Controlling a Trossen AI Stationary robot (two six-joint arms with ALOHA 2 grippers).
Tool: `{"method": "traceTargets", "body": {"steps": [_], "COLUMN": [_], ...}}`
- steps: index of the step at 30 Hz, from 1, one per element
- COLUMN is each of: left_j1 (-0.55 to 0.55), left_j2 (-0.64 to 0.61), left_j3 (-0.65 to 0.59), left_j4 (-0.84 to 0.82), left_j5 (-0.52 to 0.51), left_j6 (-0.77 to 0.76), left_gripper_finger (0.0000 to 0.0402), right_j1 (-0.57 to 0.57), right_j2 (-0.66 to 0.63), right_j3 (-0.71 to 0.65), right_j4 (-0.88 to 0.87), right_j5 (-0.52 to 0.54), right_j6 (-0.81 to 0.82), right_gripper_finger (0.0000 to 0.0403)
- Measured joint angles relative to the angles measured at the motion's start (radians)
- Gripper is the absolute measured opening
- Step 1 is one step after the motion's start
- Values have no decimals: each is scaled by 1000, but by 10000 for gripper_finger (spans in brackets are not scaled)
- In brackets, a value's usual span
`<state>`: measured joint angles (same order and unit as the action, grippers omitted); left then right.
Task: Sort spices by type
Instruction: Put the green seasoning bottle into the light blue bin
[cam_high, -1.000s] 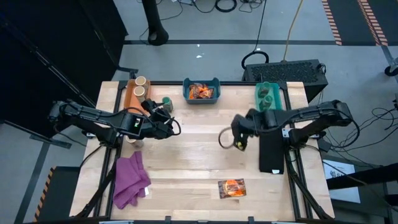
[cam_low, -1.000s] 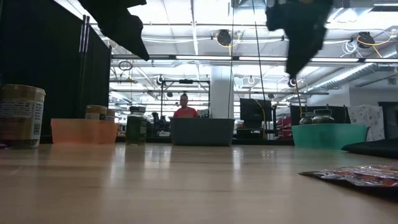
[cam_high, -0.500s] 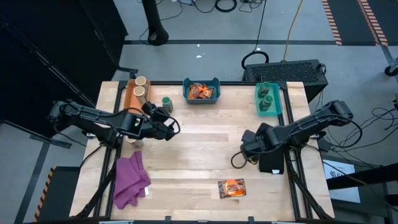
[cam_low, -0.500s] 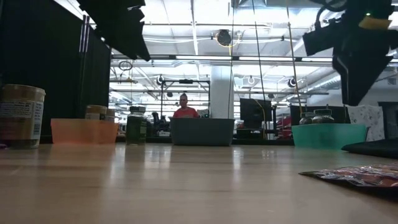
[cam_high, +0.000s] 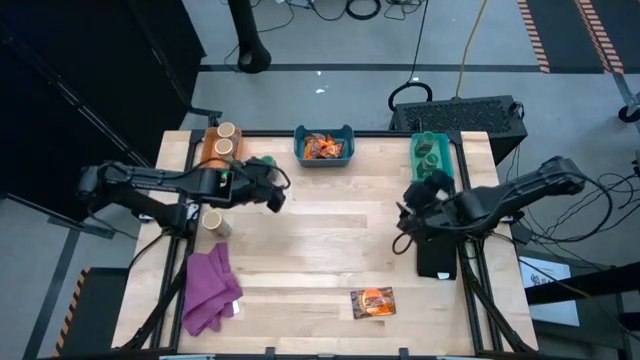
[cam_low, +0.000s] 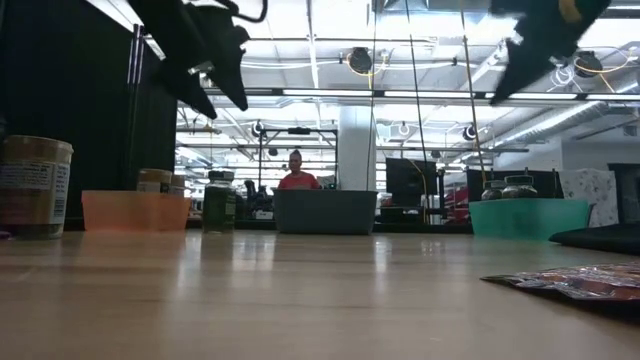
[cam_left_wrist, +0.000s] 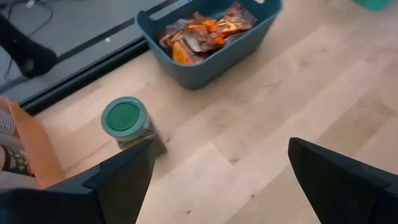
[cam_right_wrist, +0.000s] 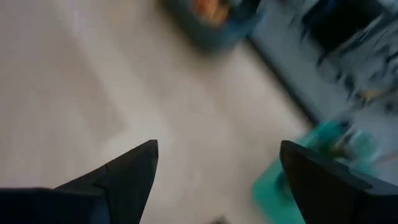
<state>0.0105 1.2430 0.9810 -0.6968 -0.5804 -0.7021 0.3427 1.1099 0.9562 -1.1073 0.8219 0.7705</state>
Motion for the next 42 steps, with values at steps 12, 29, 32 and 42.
{"method": "traceTargets", "body": {"steps": [12,29,32,42], "left_j1": [216,351,368,415], "left_j2": [4,170,198,273], "left_j3": [1,67,72,72], "left_j4": [-57,-71,-71,-72], "left_j5": [108,188,188,187], "left_j6": [26,129,140,142], "left_gripper_finger": [370,370,370,370], "right_j1": [-2,-3,-3,-3], "right_j2": [-115,-110,-110,-110], "right_j3": [0,0,0,0], "right_j4": [269,267,267,266], "right_j5": [174,171,172,172], "right_j6": [-290,-289,-289,-285], "right_gripper_finger": [320,320,320,320]}}
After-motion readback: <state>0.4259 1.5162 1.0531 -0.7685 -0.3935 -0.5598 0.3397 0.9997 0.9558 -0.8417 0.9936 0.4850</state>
